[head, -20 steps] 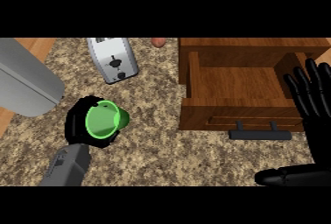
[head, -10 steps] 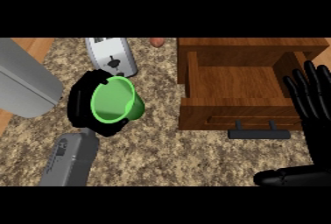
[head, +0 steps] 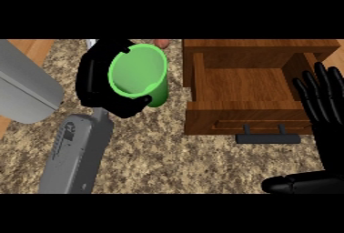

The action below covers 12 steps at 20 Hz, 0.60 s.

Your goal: Pick up the cup, place it into the drawer and close the drawer

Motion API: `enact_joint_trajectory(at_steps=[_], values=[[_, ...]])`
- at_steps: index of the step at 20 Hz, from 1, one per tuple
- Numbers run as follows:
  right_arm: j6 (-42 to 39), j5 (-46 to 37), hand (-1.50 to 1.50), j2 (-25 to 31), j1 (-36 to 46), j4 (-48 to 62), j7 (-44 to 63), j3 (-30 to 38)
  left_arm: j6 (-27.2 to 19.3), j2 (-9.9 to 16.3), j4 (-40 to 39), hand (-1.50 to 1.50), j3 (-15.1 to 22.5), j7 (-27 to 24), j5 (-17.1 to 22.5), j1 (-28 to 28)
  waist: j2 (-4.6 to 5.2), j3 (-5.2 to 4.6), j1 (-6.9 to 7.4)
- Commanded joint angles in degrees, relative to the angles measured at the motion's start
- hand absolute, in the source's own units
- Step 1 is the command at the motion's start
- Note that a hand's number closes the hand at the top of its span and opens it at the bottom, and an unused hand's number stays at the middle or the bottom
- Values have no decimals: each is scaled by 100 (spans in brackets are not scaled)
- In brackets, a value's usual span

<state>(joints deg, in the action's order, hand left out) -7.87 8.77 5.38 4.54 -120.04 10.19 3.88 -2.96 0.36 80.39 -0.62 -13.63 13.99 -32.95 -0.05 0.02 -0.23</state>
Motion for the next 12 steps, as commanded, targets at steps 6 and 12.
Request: enact_joint_trajectory(at_steps=[6,12], values=[[197,-83,-150,-135,132,-158,240,-159,-673,-31,-804,150,92,409,-338,-1364,8,-2,-28],[-104,86,-150,67,181,390,-210,167,-1272,-33,-1896,150,468,425,-142,-2387,21,0,-75]])
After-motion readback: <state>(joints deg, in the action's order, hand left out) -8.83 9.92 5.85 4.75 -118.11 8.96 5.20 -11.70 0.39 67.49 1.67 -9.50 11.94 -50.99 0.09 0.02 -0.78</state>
